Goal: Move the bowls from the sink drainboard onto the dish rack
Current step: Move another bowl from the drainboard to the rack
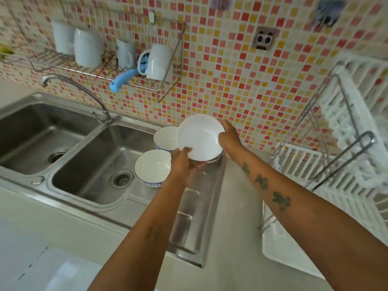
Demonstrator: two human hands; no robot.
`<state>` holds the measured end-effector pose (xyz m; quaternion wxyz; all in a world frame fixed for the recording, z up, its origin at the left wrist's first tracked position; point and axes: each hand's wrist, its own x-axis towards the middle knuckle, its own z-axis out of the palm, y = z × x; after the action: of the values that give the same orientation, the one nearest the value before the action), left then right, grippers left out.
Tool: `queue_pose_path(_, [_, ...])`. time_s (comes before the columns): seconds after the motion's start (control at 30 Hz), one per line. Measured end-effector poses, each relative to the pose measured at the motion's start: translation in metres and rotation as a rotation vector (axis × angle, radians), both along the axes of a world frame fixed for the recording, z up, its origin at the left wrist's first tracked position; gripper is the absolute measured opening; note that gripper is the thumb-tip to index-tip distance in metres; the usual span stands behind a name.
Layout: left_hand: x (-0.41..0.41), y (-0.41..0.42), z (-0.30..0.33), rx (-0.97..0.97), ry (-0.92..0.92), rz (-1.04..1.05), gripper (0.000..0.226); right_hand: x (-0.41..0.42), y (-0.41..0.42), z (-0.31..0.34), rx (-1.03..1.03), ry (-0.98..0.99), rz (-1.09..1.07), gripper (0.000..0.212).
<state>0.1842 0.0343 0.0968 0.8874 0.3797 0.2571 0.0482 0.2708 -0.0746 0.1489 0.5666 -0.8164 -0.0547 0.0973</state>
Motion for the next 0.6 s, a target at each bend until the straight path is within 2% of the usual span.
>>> queue_pose_path(0.13, [-0.007, -0.006, 0.098, -0.073, -0.220, -0.067, 0.036, -0.019, -0.011, 0.101, 0.131, -0.232, -0.017, 0.054])
queue_pose_path(0.27, [-0.013, -0.026, 0.175, -0.005, -0.402, -0.242, 0.059, -0.051, -0.046, 0.178, 0.209, -0.452, -0.046, 0.053])
queue_pose_path(0.43, [-0.018, -0.081, 0.219, -0.029, -0.582, -0.493, 0.064, -0.087, -0.109, 0.232, 0.162, -0.626, -0.125, 0.050])
queue_pose_path(0.6, [-0.020, -0.148, 0.240, -0.050, -0.625, -0.698, 0.063, -0.111, -0.194, 0.247, 0.155, -0.664, -0.251, 0.050])
